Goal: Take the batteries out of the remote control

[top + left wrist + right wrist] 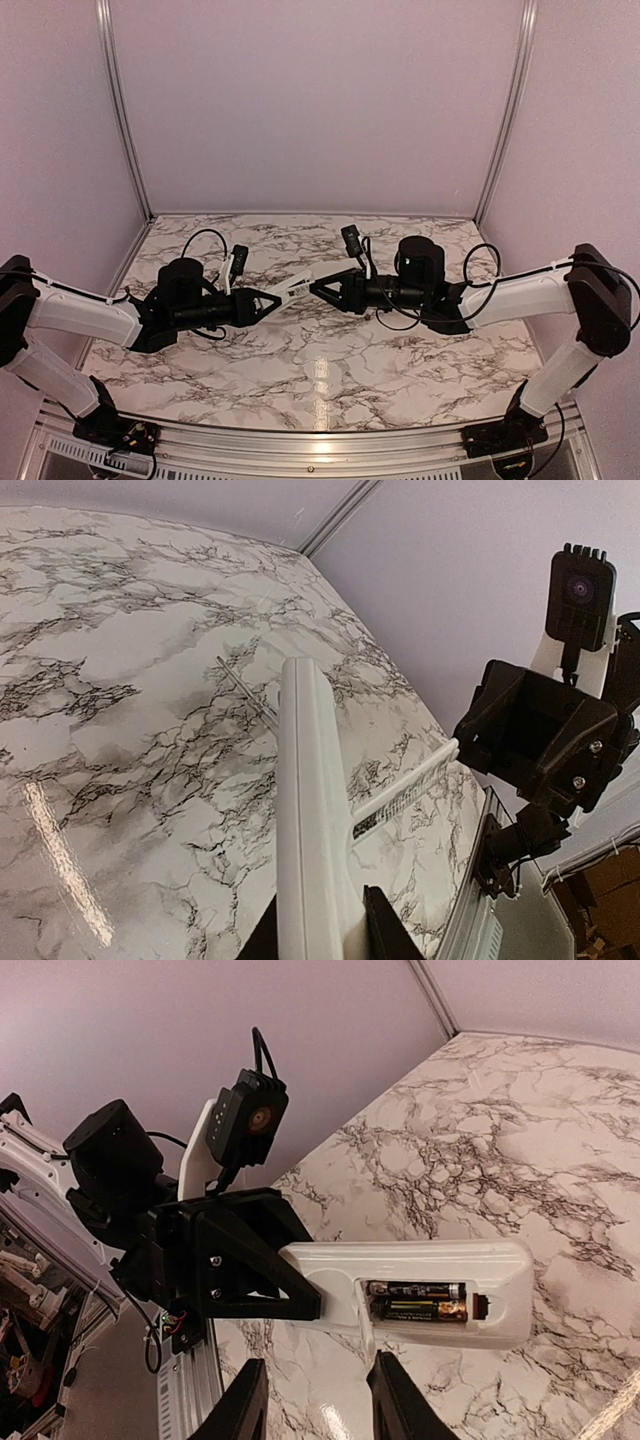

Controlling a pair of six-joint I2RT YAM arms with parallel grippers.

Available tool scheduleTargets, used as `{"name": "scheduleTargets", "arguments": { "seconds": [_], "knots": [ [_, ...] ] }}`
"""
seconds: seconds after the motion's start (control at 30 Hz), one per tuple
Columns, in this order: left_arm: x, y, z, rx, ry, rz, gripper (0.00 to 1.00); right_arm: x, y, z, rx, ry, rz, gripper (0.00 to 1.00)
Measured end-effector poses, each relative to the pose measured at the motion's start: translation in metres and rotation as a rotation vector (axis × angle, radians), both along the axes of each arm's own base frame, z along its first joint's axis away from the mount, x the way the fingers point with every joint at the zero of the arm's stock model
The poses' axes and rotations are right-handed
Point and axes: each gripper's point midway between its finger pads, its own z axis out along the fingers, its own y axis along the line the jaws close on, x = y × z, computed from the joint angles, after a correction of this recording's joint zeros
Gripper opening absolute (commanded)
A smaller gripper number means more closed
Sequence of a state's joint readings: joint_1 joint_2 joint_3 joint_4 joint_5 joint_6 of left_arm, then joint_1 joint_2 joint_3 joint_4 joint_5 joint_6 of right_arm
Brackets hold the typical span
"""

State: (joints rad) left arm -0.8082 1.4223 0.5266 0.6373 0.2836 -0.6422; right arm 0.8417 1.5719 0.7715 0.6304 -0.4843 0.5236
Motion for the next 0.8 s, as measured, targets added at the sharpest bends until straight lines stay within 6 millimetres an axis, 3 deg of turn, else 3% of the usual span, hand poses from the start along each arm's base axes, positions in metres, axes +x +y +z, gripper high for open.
{"name": "scheduleTargets", "arguments": {
  "seconds": [0.47, 0.7, 0.8],
  "knots": [
    [0.016, 0.007, -0.008, 0.031, 0.007, 0.068, 0.00, 0.001, 0.003, -0.030, -0.059, 0.052, 0.000, 0.35],
    [0.014, -0.007, 0.021, -0.039, -0.049, 0.024, 0.00, -0.006, 0.009, -0.055, -0.110, 0.097, 0.023, 0.36],
    [0.014, -0.008, 0.024, -0.046, -0.058, 0.018, 0.00, -0.006, 0.010, -0.060, -0.119, 0.106, 0.024, 0.36]
  ]
}}
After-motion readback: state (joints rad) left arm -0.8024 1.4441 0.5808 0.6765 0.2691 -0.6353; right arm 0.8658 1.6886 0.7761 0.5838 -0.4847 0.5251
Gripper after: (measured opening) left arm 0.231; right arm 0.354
